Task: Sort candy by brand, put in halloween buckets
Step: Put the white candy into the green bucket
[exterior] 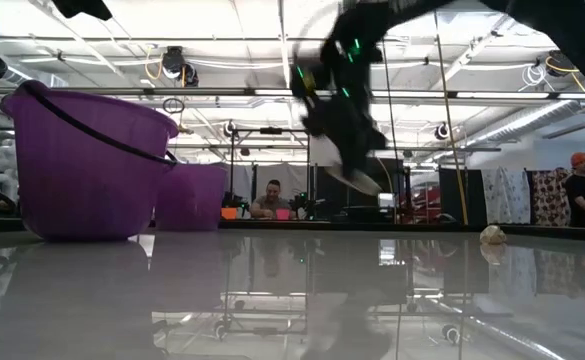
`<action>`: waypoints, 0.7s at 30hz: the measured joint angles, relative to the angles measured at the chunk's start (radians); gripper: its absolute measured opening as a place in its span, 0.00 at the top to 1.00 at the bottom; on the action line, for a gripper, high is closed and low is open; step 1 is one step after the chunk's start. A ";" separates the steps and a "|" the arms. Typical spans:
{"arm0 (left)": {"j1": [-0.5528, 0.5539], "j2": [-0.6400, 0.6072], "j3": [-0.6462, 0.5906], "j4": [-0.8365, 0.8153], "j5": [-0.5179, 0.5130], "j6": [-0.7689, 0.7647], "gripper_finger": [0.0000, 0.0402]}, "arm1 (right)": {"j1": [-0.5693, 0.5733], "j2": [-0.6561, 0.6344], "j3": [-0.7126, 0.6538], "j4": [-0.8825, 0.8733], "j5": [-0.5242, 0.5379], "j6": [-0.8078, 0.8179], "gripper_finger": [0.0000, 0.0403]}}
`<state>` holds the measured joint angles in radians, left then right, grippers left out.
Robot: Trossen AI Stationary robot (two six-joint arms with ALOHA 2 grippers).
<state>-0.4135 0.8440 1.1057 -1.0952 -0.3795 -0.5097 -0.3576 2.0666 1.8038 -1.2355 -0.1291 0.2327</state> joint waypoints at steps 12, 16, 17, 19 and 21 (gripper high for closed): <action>0.000 0.000 0.000 -0.027 0.089 0.177 0.54 | 0.344 -0.002 0.224 0.609 -0.031 0.245 0.83; 0.000 0.000 0.000 -0.039 0.092 0.220 0.54 | 0.460 0.023 0.224 0.877 -0.027 0.254 0.83; 0.000 0.000 0.000 -0.043 0.095 0.230 0.54 | 0.487 0.035 0.224 0.931 -0.026 0.254 0.83; 0.000 -0.001 0.000 -0.047 0.118 0.248 0.54 | 0.540 0.066 0.224 1.055 -0.010 0.254 0.83; 0.000 -0.001 0.000 -0.048 0.152 0.280 0.54 | 0.587 0.099 0.224 1.151 0.052 0.254 0.83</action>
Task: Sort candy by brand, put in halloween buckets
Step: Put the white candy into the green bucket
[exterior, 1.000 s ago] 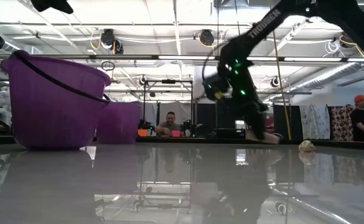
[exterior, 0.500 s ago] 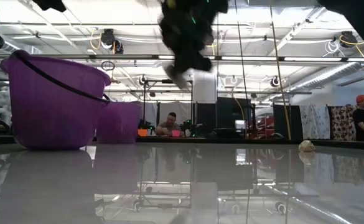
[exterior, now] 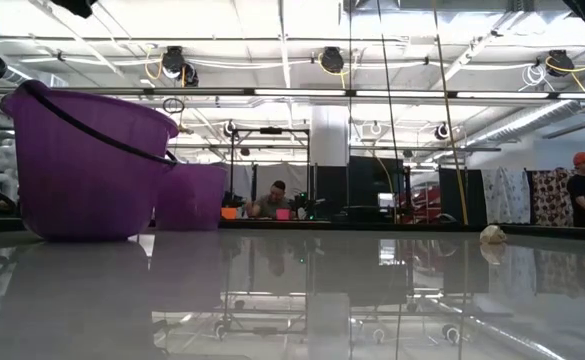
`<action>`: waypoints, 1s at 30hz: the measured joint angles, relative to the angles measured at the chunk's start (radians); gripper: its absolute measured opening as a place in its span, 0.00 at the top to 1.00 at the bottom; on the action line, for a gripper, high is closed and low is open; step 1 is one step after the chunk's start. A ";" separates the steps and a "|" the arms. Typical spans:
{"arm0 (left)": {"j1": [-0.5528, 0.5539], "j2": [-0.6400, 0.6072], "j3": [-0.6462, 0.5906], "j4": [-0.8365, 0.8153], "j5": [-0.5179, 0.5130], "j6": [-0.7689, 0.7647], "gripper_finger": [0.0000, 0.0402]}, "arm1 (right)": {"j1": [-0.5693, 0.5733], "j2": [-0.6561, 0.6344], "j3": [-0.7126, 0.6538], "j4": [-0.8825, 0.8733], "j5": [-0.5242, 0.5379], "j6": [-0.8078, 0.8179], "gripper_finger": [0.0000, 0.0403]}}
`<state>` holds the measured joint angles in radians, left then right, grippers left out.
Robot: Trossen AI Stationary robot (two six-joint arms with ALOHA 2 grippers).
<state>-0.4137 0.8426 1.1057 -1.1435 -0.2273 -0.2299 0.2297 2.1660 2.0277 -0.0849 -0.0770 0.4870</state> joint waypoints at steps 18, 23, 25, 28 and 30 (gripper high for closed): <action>0.000 0.003 0.000 0.038 0.067 0.113 0.54 | 0.131 0.273 0.096 0.331 0.211 0.344 0.82; 0.000 0.003 0.000 0.039 0.077 0.104 0.54 | 0.132 0.261 0.101 0.307 0.209 0.342 0.82; 0.000 0.002 0.000 0.039 0.082 0.089 0.54 | 0.132 0.259 0.101 0.306 0.206 0.342 0.82; 0.000 0.002 0.000 0.039 0.085 0.079 0.54 | 0.133 0.260 0.101 0.289 0.202 0.339 0.82; 0.000 0.002 0.000 0.039 0.086 0.078 0.54 | 0.131 0.259 0.101 0.269 0.196 0.328 0.82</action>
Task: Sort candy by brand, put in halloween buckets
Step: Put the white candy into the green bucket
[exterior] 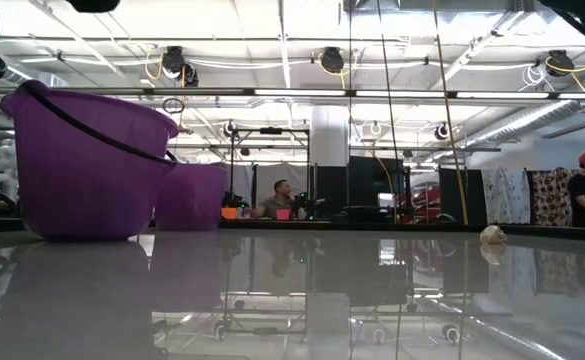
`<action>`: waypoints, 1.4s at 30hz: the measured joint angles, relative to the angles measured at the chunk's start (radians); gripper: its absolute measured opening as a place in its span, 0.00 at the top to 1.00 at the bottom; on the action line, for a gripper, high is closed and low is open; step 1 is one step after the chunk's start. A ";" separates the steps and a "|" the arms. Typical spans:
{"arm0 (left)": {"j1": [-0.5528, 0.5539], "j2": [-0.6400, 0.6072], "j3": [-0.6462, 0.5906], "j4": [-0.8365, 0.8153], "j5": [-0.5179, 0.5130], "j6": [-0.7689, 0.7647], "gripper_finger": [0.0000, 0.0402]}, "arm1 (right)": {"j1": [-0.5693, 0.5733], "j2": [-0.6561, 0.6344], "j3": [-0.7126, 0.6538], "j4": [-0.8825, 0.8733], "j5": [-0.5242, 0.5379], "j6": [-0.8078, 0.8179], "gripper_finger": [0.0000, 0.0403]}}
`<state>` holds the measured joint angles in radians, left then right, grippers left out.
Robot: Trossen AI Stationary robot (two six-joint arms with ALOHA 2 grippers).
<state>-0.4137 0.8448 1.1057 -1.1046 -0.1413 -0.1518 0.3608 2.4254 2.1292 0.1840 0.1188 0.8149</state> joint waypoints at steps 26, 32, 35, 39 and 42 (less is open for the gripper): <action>0.000 0.000 0.000 0.060 -0.028 -0.216 0.54 | -0.205 -0.256 0.000 -0.800 -0.534 -0.245 0.51; 0.000 0.000 0.000 0.060 -0.053 -0.276 0.54 | -0.248 -0.392 0.000 -1.243 -0.371 -0.378 0.55; 0.000 0.000 0.000 0.059 -0.069 -0.294 0.54 | -0.252 -0.424 0.000 -1.522 -0.195 -0.403 0.57; 0.000 0.000 0.000 0.058 -0.087 -0.313 0.54 | -0.296 -0.429 -0.015 -1.774 -0.065 -0.227 0.59; 0.000 0.001 0.000 0.057 -0.117 -0.313 0.54 | -0.337 -0.473 -0.116 -1.699 -0.095 -0.107 0.61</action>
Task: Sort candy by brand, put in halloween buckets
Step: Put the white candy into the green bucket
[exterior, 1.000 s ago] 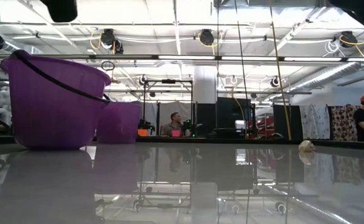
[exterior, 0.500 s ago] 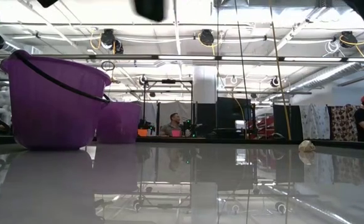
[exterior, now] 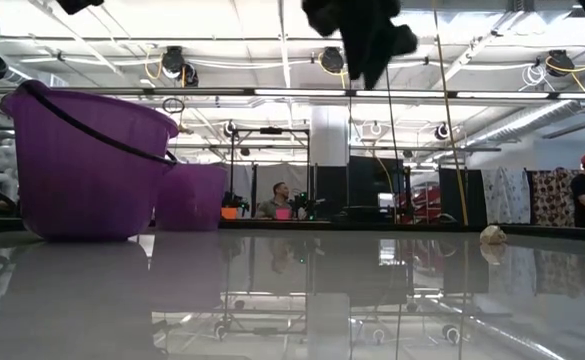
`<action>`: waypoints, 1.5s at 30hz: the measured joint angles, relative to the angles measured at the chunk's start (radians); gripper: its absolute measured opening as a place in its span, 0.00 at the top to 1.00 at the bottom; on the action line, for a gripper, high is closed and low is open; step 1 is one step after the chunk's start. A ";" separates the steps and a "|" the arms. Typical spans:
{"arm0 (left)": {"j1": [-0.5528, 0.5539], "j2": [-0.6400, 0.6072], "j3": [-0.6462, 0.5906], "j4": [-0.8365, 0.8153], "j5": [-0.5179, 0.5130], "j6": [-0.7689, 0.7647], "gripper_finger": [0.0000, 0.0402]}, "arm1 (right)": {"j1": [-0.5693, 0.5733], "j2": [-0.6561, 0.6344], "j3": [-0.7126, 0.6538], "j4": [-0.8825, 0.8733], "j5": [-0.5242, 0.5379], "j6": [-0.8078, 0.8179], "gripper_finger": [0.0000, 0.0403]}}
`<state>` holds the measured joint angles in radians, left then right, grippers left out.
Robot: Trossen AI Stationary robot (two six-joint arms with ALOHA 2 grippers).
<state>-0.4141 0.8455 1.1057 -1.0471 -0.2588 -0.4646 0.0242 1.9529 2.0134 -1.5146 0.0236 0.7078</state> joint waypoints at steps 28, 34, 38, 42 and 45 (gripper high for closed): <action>0.000 0.019 0.000 -0.009 -0.067 -0.026 0.54 | -0.265 -0.531 -1.252 0.672 0.027 0.729 0.62; 0.000 0.019 0.000 -0.009 -0.085 -0.018 0.54 | -0.262 -0.532 -1.288 0.704 0.037 0.836 0.62; 0.000 0.019 0.000 -0.009 -0.085 -0.019 0.54 | -0.245 -0.532 -1.292 0.705 0.078 0.913 0.62; 0.000 0.019 0.000 -0.009 -0.086 -0.019 0.54 | -0.234 -0.526 -1.292 0.704 0.100 0.985 0.62; 0.000 0.019 0.000 -0.009 -0.086 -0.018 0.54 | -0.222 -0.526 -1.292 0.704 0.102 1.009 0.62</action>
<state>-0.4137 0.8649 1.1057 -1.0565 -0.3447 -0.4826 -0.1983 1.4265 0.7216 -0.8111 0.1258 1.7170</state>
